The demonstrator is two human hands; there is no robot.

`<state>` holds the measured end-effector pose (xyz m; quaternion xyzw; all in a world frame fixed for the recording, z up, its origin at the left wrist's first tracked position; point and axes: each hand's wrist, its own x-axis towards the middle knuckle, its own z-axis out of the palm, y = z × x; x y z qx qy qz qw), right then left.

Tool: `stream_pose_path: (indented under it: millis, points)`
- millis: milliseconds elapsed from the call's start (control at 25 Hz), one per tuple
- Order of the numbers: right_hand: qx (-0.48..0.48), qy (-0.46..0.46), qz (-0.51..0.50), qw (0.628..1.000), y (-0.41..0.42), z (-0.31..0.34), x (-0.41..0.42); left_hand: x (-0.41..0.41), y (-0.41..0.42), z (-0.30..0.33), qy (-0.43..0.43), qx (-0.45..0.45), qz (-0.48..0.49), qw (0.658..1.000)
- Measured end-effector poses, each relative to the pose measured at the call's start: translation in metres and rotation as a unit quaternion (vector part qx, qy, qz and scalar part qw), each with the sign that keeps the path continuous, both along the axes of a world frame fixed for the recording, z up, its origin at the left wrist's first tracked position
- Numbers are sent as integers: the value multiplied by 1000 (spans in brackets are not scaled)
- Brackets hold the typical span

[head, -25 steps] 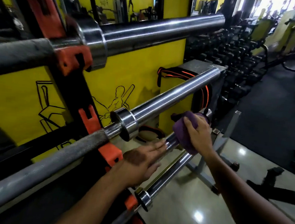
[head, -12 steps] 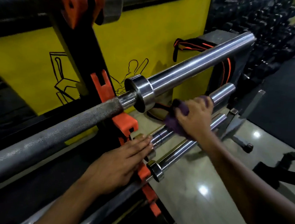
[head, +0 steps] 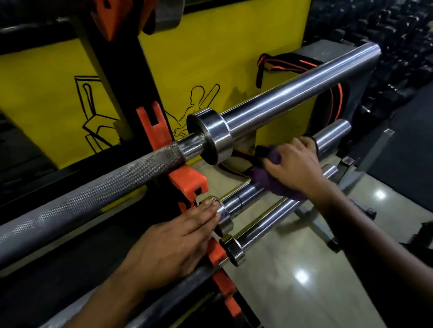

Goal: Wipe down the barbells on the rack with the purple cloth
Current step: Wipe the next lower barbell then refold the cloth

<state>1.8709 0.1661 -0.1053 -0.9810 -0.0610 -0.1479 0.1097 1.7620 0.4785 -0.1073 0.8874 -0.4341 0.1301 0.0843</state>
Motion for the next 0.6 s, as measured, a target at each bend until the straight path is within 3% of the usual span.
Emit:
stream_pose_path:
  millis: [160,280,360,480,560,600]
  points:
    - [-22,-33,145,989,60,-11,-38,1,0,2,-1,-23,-3,1000]
    - [20,-86,232,969,19,-20,-33,0,2,3,4,-26,-4,1000]
    - [30,-67,175,982,-16,-11,-15,1,1,4,7,-33,-6,999]
    - [-65,53,47,995,-9,18,10,2,-1,5,2,-51,-8,999]
    - [-98,106,84,986,22,20,6,1,0,4,0,-58,-11,998]
    - [-103,85,126,983,37,15,-2,1,0,5,1,-62,-11,998]
